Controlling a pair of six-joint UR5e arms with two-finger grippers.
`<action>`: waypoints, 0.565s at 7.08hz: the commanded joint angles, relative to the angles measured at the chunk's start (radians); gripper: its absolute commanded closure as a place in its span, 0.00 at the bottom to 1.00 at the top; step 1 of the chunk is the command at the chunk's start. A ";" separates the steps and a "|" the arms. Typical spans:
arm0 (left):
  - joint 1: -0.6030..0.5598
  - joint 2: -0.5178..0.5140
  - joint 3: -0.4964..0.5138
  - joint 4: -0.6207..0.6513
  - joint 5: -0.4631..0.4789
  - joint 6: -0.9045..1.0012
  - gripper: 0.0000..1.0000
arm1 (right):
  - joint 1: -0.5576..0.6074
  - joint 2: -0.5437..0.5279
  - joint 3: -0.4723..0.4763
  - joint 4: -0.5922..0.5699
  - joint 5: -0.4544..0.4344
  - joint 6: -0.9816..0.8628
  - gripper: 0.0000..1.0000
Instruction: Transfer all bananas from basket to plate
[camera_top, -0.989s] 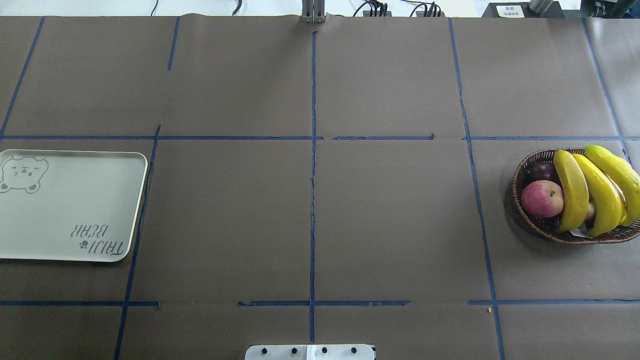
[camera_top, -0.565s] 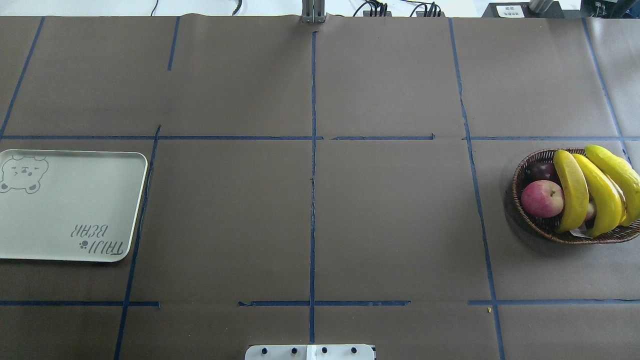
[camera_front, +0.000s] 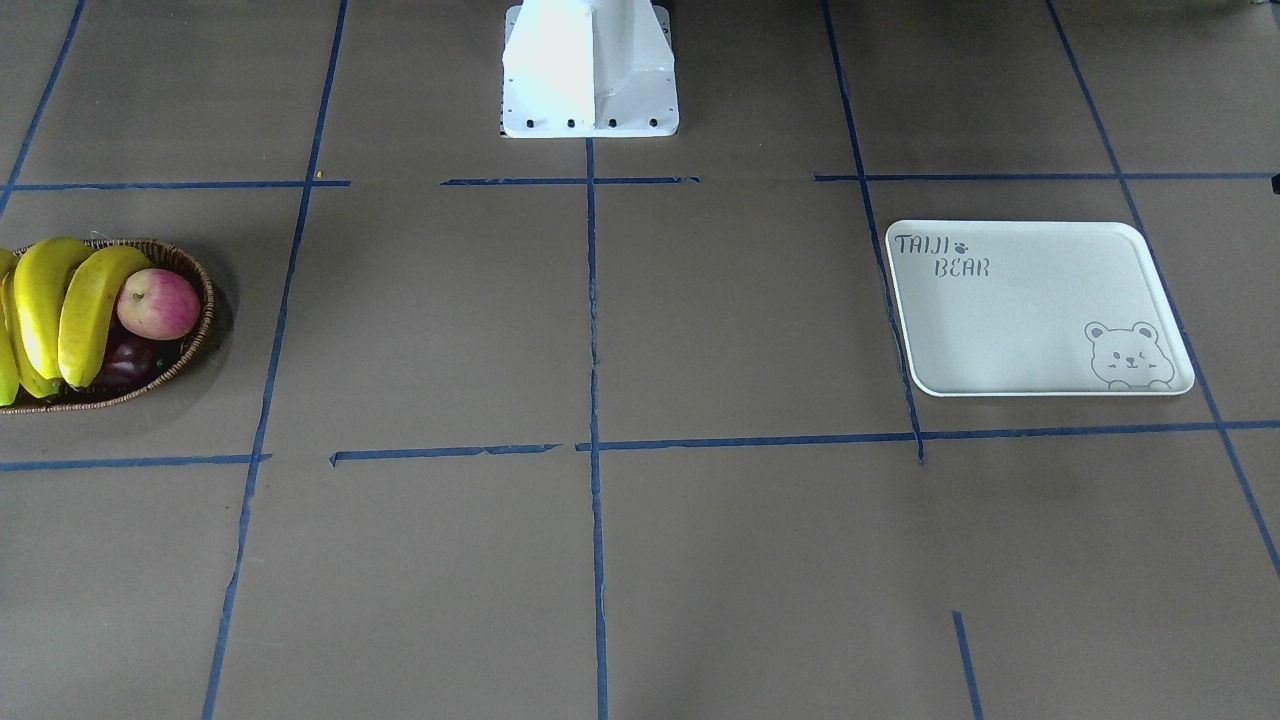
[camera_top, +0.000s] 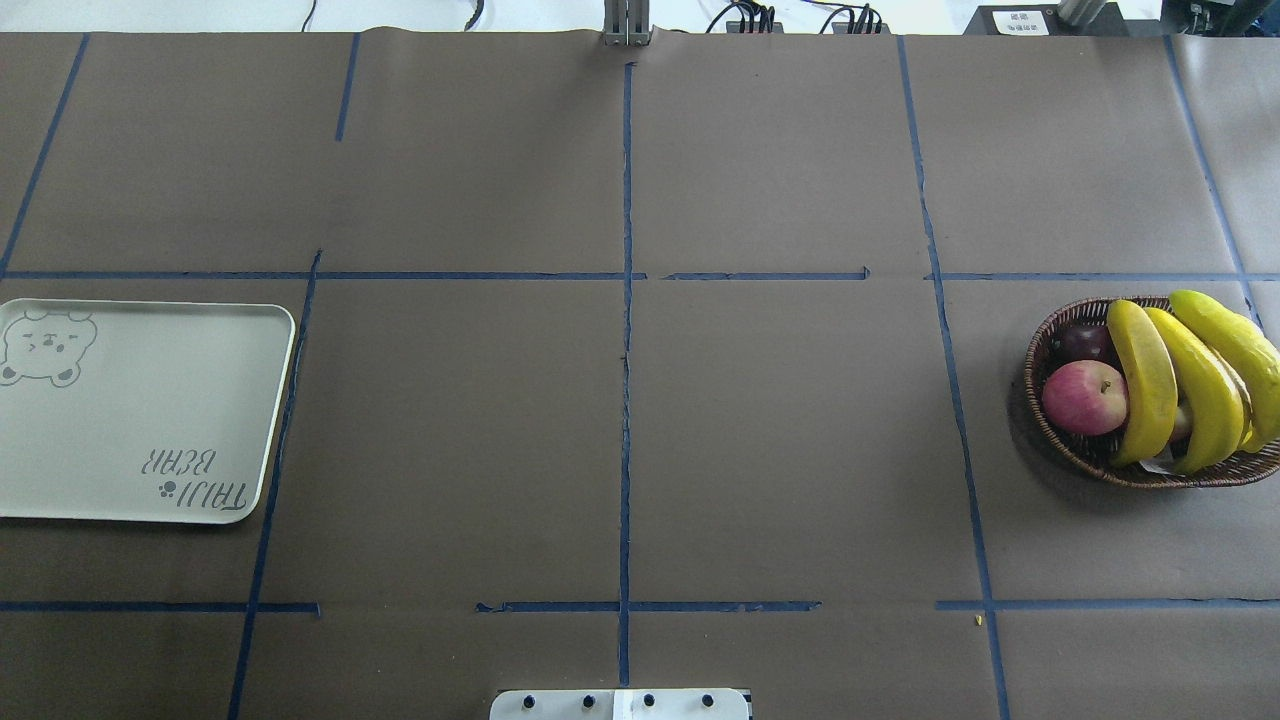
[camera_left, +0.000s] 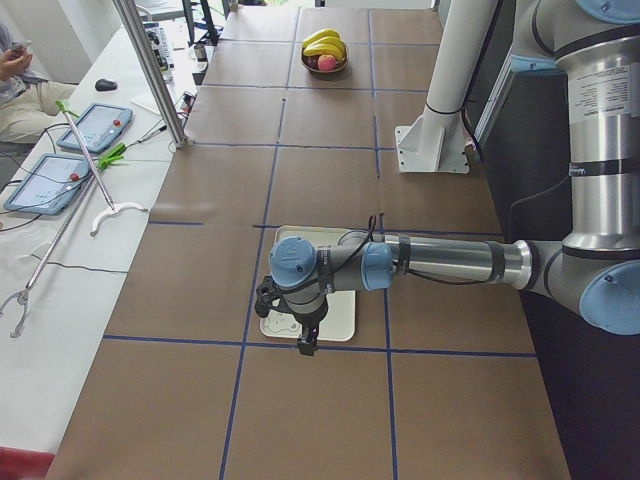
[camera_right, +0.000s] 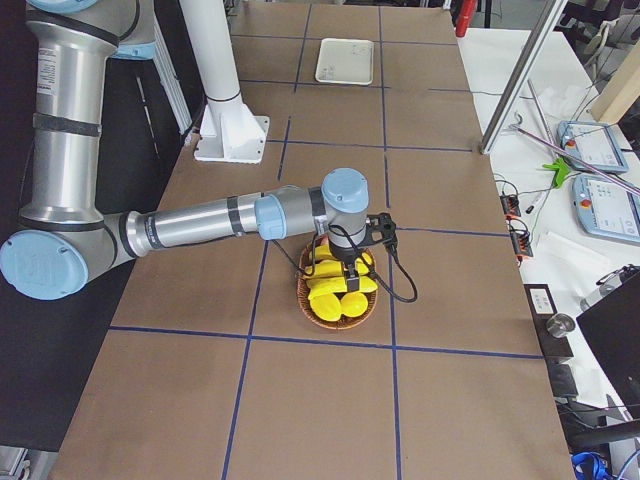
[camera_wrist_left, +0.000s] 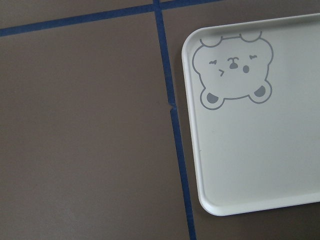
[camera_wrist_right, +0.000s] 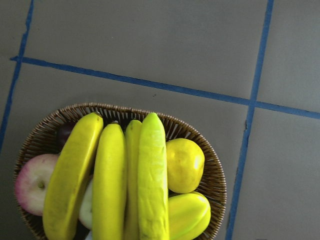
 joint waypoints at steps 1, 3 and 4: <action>0.000 0.001 0.001 0.002 0.000 0.000 0.00 | -0.095 -0.010 0.076 0.118 -0.007 0.162 0.00; 0.000 0.001 0.001 0.002 0.004 0.000 0.00 | -0.216 -0.010 0.136 0.148 -0.112 0.393 0.01; 0.000 0.001 0.001 0.002 0.003 0.000 0.00 | -0.282 -0.011 0.160 0.149 -0.172 0.505 0.03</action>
